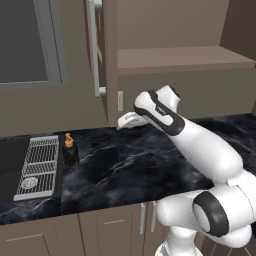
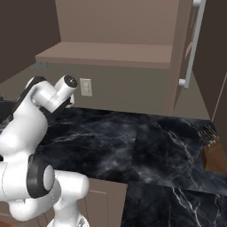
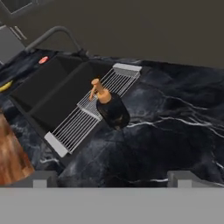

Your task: Open the cabinet. Pick the soap dispenser and place it next to the sink. Then close the cabinet.

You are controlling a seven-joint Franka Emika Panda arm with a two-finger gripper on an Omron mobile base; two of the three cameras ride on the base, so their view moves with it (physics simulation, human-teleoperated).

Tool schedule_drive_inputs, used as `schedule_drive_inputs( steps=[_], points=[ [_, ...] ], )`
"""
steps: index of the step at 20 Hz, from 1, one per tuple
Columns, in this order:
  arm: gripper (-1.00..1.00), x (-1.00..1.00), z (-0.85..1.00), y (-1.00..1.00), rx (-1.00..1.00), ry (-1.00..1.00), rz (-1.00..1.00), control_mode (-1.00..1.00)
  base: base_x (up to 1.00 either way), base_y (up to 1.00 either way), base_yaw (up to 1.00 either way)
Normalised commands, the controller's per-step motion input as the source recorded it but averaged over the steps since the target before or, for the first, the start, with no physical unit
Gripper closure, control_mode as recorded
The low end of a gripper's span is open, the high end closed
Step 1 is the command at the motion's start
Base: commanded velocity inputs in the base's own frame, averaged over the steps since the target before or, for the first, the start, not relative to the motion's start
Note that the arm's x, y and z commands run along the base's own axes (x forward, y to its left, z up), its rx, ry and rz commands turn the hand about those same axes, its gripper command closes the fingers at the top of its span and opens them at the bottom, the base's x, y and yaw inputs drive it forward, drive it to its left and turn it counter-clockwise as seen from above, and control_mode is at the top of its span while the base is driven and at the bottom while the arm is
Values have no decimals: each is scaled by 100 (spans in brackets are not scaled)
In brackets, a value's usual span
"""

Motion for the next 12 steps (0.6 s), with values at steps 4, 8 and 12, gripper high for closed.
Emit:
schedule_drive_inputs(
  steps=[4,8,12],
  points=[
    [-100,-46,3,-82,0,0,-21,-100,0,0,0],
    [-100,-47,9,-75,-1,2,-22,-100,0,0,0],
    [-100,-34,38,-65,-6,3,-22,-100,0,0,0]
  ],
)
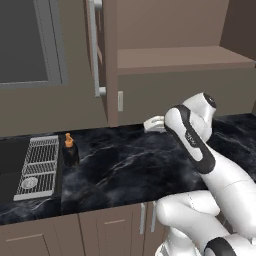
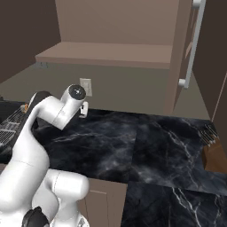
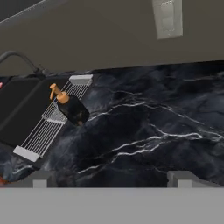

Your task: Open the cabinet. Pick the soap dispenser and place it next to the sink. Then close the cabinet.

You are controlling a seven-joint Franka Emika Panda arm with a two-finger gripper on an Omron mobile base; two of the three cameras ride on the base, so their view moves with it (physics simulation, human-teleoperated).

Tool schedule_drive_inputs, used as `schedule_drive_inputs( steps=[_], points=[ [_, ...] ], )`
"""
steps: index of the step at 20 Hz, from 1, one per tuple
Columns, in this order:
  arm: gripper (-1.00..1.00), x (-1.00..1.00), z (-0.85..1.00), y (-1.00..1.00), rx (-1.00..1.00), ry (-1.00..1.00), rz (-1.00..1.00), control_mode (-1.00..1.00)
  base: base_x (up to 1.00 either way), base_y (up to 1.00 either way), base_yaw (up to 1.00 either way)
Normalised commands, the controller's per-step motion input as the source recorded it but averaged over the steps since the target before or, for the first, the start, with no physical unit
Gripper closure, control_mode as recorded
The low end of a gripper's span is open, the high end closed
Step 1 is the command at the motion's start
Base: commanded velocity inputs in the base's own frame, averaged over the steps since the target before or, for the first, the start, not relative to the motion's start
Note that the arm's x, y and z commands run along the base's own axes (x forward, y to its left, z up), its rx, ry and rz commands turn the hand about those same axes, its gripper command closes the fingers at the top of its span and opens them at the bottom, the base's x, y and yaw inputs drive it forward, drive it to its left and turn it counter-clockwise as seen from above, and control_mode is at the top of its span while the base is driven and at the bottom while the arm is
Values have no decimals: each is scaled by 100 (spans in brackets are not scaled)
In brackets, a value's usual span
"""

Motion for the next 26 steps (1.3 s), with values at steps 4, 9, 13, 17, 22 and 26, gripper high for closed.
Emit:
schedule_drive_inputs(
  steps=[4,9,13,17,22,26],
  points=[
    [-100,-47,43,-47,-8,0,-17,-100,0,0,0],
    [-100,-79,35,-26,-10,0,-16,-100,0,0,0],
    [-100,-85,52,-36,-10,0,-14,-100,0,0,0],
    [-100,-100,68,-28,-6,-4,-11,-100,0,0,0],
    [-100,-100,75,-7,-4,-6,-9,-100,0,0,0],
    [-100,-100,68,0,-6,-6,-11,-100,0,0,0]
  ],
)
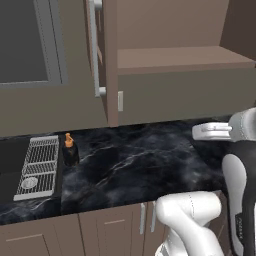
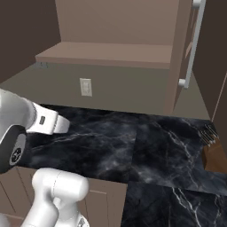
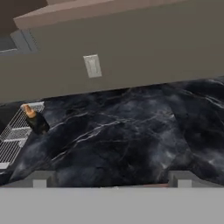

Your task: Open the cabinet. Pick the soap dispenser and place it next to the sink. Then close the cabinet.

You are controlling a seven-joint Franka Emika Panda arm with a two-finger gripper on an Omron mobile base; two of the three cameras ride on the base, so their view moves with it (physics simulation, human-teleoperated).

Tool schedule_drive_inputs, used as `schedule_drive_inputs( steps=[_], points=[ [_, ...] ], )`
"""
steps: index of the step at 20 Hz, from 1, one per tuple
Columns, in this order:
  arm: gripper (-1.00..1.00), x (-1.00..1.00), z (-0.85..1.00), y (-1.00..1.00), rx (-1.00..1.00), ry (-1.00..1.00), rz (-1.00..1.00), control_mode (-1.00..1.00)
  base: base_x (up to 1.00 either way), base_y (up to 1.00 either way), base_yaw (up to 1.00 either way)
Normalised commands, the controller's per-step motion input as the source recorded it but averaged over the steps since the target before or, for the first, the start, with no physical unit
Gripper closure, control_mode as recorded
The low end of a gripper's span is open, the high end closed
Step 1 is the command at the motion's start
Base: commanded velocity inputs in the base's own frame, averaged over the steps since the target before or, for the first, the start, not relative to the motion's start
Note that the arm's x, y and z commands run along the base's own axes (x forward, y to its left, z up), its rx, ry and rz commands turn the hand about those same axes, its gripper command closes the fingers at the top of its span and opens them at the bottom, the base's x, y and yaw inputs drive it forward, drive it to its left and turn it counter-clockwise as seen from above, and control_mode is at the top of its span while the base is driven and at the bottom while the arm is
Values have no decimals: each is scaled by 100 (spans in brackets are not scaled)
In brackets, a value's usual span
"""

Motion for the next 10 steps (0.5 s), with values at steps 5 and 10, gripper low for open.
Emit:
schedule_drive_inputs(
  steps=[5,10],
  points=[
    [-100,-100,65,15,-10,-1,-15,-100,0,0,0],
    [-100,-94,49,56,-18,-3,-14,-100,0,0,0]
  ],
)
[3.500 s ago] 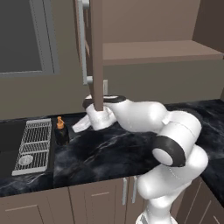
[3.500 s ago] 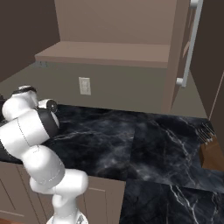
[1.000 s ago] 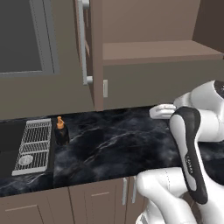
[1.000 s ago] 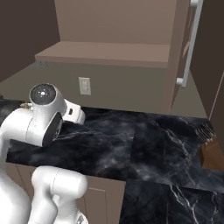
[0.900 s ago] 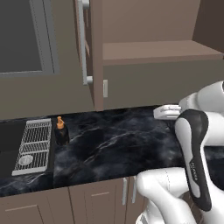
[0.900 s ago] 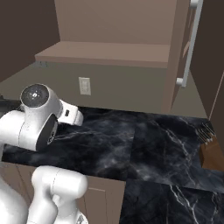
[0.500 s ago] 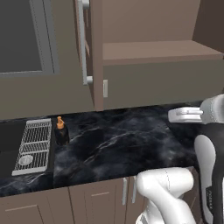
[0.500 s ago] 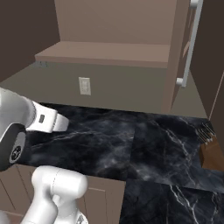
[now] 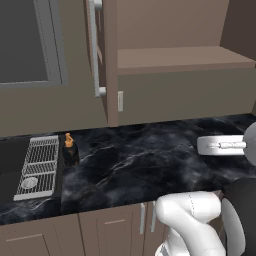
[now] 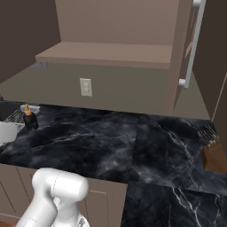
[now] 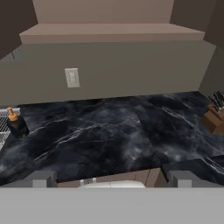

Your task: Open the cabinet. Pick the soap dispenser and place it next to the sink. Then close the cabinet.

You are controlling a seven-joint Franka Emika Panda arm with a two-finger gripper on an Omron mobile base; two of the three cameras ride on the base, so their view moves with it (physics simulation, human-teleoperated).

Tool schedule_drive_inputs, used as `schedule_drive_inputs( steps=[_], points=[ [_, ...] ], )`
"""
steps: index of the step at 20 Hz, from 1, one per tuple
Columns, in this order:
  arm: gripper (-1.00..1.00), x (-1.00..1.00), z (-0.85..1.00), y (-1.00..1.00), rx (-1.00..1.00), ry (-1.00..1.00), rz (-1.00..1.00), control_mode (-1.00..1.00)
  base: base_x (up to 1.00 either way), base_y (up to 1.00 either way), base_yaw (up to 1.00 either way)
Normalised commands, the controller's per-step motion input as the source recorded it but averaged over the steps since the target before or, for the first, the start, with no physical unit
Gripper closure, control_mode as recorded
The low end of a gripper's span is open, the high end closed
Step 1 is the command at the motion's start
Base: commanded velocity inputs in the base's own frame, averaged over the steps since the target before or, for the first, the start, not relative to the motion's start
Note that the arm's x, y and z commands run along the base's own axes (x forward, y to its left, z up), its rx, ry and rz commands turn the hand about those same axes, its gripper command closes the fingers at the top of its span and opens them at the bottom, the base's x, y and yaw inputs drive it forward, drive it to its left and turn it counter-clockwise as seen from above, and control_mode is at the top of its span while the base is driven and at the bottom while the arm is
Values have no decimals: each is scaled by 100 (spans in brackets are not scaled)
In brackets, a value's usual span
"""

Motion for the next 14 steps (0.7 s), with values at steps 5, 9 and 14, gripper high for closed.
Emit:
schedule_drive_inputs(
  steps=[5,9,14],
  points=[
    [-100,1,-1,68,-5,-17,-3,-100,0,0,0],
    [-100,7,1,67,0,-19,-1,-100,0,0,0],
    [-100,-3,1,78,-8,-29,-3,-100,0,0,0]
  ],
)
